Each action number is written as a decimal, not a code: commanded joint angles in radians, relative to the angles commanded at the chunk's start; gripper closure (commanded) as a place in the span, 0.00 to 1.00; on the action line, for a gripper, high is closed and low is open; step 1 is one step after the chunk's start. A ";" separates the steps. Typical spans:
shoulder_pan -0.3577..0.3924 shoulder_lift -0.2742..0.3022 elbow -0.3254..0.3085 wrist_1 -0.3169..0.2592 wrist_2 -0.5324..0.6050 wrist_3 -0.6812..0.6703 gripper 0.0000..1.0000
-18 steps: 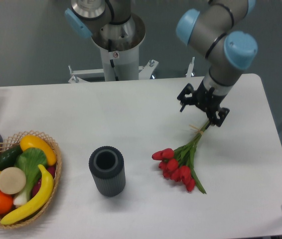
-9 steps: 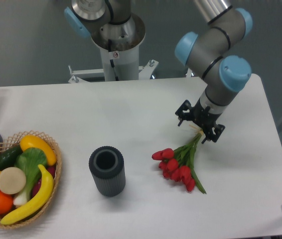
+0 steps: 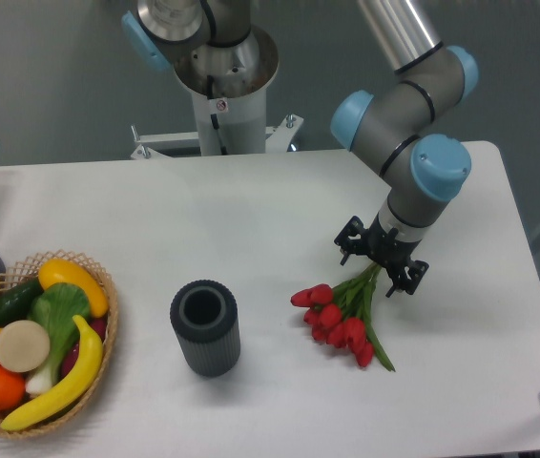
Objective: Pick up the flowers from the table
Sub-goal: 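Lower the gripper around the tulip stems and close it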
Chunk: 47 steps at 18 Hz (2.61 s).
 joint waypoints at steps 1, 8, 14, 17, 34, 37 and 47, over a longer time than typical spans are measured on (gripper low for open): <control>0.000 -0.002 0.000 0.000 -0.002 0.000 0.00; -0.011 -0.018 -0.017 0.020 -0.002 -0.006 0.00; -0.011 -0.026 -0.023 0.025 0.000 -0.011 0.00; -0.009 -0.034 -0.015 0.026 0.000 -0.012 0.00; -0.012 -0.038 -0.032 0.038 0.002 -0.014 0.30; -0.012 -0.038 -0.031 0.038 0.002 -0.018 0.36; -0.009 -0.020 -0.020 0.035 -0.002 -0.069 0.56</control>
